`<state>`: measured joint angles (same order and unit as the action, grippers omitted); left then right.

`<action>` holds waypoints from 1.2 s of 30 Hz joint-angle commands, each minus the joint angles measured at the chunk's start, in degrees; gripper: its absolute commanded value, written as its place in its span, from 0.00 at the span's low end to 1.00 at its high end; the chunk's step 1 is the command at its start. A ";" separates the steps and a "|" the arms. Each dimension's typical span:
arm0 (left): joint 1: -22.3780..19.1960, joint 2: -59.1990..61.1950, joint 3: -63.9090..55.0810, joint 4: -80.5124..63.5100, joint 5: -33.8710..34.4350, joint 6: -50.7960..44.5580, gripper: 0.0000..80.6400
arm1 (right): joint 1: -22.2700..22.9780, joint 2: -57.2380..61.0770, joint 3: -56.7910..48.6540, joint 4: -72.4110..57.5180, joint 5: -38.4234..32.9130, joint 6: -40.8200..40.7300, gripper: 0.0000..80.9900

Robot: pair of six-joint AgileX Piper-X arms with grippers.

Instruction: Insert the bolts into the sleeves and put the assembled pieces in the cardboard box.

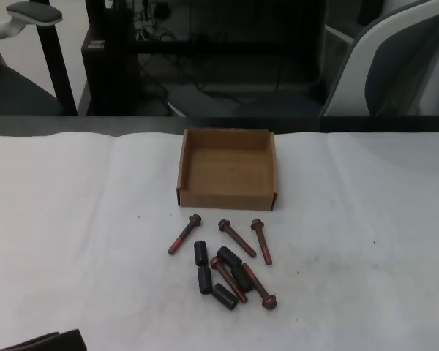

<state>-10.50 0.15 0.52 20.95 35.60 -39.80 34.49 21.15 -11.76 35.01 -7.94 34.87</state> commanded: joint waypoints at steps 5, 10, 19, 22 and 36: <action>-0.07 -0.15 -0.52 -0.21 0.48 1.44 0.59 | 0.11 22.89 -10.60 -2.85 -4.11 -6.43 0.66; -0.07 4.14 -2.69 -0.21 0.48 5.58 0.59 | 0.11 39.49 -20.13 -4.66 -5.03 -9.53 0.66; -0.07 13.94 -6.72 -0.21 0.48 10.26 0.59 | -0.01 58.20 -36.25 -4.49 -5.18 -11.25 0.66; -0.07 16.99 -7.83 -0.21 0.48 10.37 0.59 | -0.01 63.25 -40.99 -2.47 -5.18 -11.25 0.66; -0.07 29.11 -15.79 -0.77 2.66 19.32 0.59 | -1.61 79.32 -55.27 6.39 -2.85 -17.28 0.66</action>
<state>-10.50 28.51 -14.13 21.01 37.46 -21.52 33.51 98.80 -65.17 40.03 -11.14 18.45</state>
